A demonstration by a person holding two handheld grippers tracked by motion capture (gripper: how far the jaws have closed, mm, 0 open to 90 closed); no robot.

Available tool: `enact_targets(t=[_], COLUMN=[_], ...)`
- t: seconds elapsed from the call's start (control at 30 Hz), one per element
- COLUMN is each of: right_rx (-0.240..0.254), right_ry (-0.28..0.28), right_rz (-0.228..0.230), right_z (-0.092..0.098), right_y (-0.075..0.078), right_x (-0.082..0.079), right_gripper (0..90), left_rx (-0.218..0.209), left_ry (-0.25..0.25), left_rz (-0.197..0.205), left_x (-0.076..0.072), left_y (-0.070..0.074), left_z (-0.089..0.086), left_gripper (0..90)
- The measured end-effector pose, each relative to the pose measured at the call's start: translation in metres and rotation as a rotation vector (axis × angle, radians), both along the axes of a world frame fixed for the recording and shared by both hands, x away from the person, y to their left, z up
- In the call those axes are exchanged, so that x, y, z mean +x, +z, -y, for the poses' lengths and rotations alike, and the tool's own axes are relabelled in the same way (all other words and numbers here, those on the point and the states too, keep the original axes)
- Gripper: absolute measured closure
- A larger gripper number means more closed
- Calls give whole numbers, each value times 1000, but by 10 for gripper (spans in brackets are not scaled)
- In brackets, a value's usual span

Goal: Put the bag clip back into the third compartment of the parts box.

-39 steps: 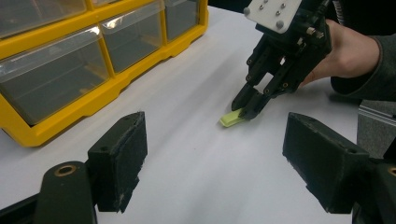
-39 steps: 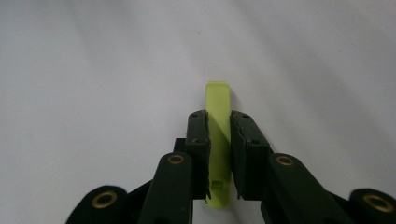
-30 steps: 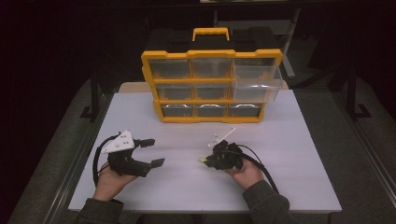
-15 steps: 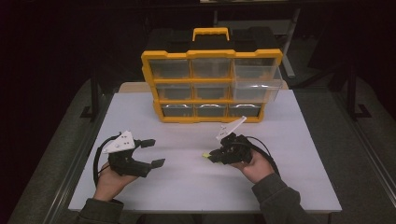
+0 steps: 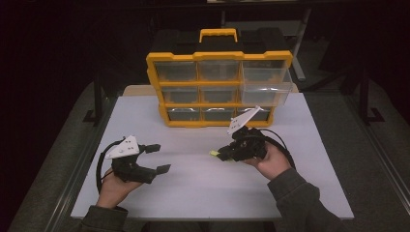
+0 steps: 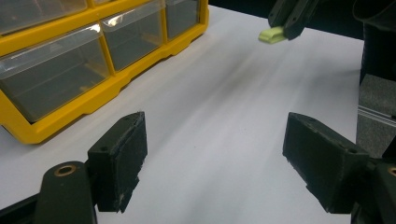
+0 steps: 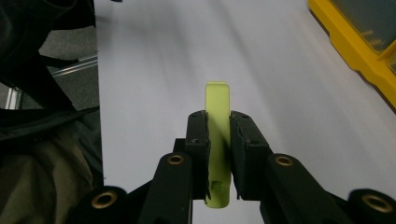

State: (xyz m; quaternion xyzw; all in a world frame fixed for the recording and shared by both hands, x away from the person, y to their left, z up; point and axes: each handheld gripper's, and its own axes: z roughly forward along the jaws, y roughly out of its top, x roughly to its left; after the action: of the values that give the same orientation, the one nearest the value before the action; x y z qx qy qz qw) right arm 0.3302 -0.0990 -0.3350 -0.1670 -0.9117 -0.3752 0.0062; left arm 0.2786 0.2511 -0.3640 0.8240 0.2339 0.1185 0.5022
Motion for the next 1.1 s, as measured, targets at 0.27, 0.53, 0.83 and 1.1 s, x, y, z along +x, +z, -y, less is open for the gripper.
enact_targets(t=[0.27, 0.53, 0.83, 1.1], right_rx=[0, 9, 18, 36], right_ry=[25, 31, 49, 65], right_rz=[23, 32, 30, 18], right_z=[0, 0, 0, 2], right_y=[27, 48, 70, 93], right_x=[1, 2, 4, 5], right_gripper=[770, 770, 770, 770], left_rx=[-3, -16, -15, -21], left_ry=[6, 9, 14, 11], left_rz=[-6, -8, -5, -9], left_x=[0, 0, 0, -1], left_y=[0, 0, 0, 0], left_z=[0, -1, -2, -3], left_gripper=[220, 220, 219, 215])
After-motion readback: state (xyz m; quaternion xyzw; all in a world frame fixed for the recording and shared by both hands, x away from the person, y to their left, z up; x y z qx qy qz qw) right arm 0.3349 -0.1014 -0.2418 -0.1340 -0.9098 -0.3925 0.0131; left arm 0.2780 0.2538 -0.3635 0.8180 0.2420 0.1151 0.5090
